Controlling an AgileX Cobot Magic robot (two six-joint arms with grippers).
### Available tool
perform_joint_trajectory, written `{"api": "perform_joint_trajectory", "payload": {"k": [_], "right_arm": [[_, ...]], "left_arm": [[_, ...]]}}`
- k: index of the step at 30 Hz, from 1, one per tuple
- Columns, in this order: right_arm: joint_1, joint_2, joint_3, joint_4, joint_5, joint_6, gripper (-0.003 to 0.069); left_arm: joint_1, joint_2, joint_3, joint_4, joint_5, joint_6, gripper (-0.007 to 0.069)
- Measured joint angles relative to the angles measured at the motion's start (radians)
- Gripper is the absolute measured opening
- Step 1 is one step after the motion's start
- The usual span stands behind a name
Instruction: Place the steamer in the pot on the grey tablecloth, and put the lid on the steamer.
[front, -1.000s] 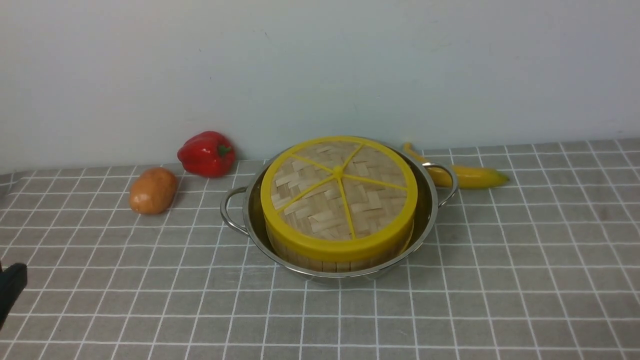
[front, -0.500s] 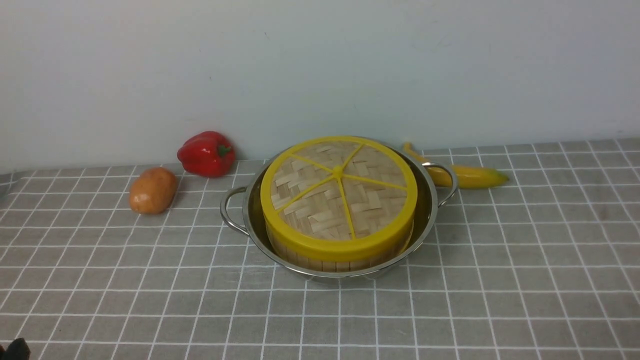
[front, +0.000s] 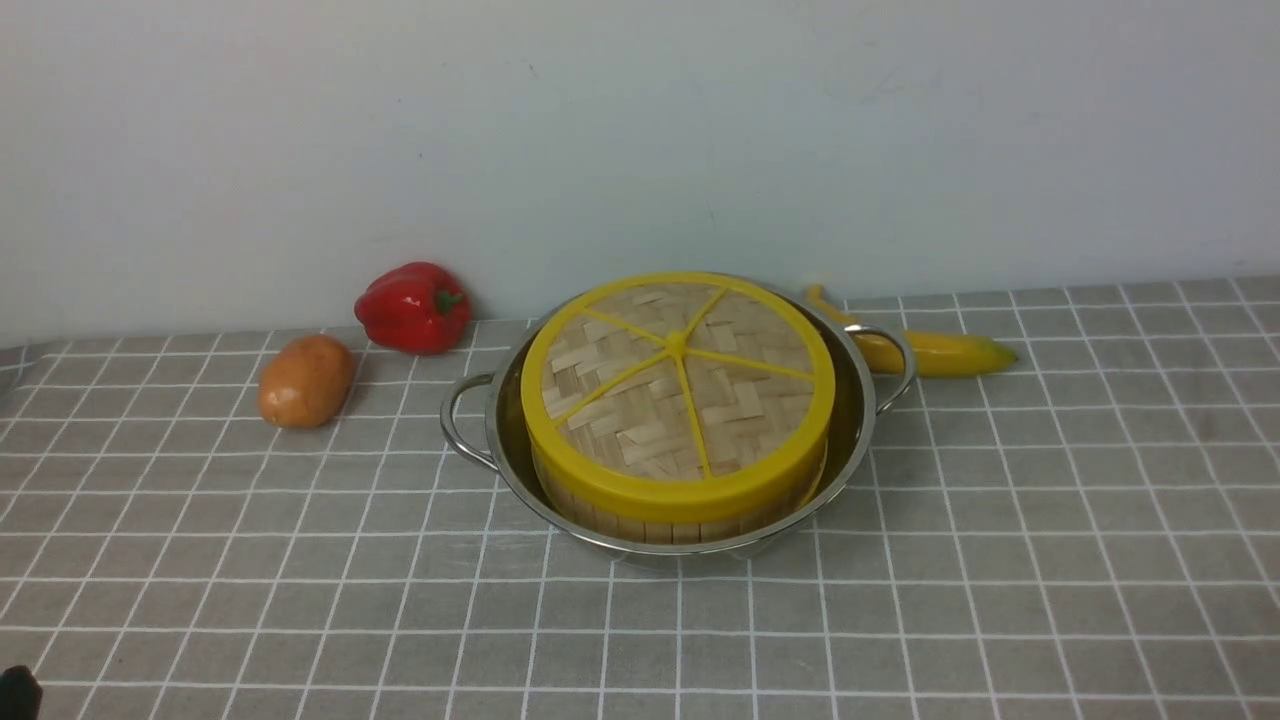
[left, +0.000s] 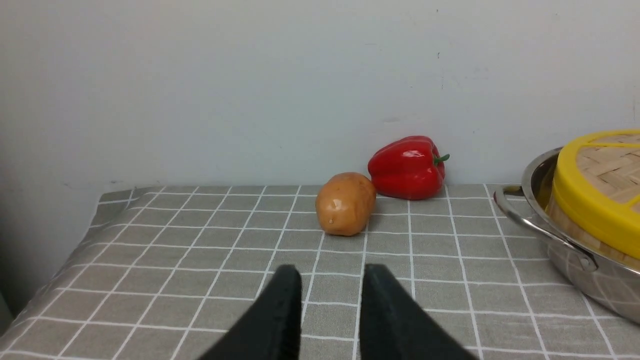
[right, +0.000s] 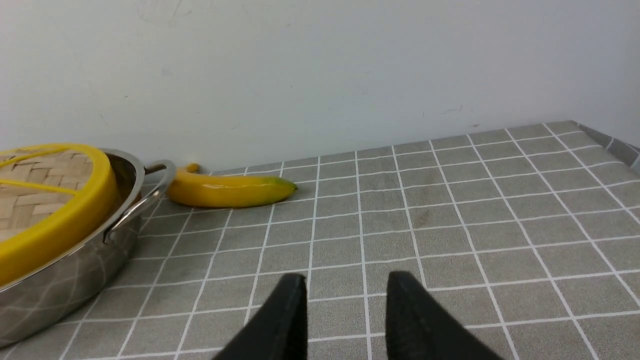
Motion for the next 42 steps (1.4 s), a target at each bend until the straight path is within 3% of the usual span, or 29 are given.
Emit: {"api": "perform_joint_trajectory", "payload": {"k": [42], "right_arm": [[0.0, 0.0, 0.0, 0.001, 0.0, 0.001, 0.0243]], "left_arm": [[0.0, 0.0, 0.0, 0.0, -0.011, 0.003, 0.0232]]}}
